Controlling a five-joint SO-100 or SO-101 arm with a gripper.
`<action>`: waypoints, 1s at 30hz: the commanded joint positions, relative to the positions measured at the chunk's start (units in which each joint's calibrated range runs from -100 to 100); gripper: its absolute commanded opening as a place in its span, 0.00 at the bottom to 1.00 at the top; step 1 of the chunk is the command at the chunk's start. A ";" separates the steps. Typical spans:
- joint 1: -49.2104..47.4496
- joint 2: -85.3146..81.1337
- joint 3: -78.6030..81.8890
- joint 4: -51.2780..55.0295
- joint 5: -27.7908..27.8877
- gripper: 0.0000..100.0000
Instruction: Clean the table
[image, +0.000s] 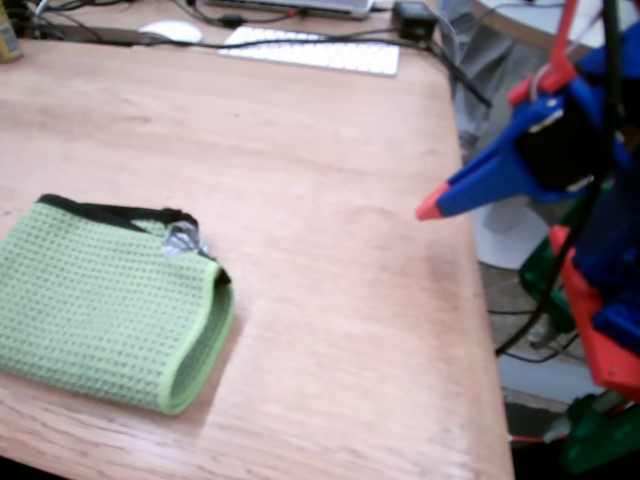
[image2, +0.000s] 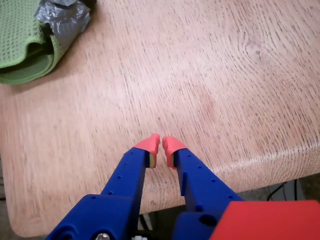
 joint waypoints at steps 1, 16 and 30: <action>-0.11 -0.29 -0.42 0.07 0.24 0.02; -0.11 -0.29 -0.42 0.07 0.24 0.02; -1.63 0.74 -6.56 -1.00 1.27 0.06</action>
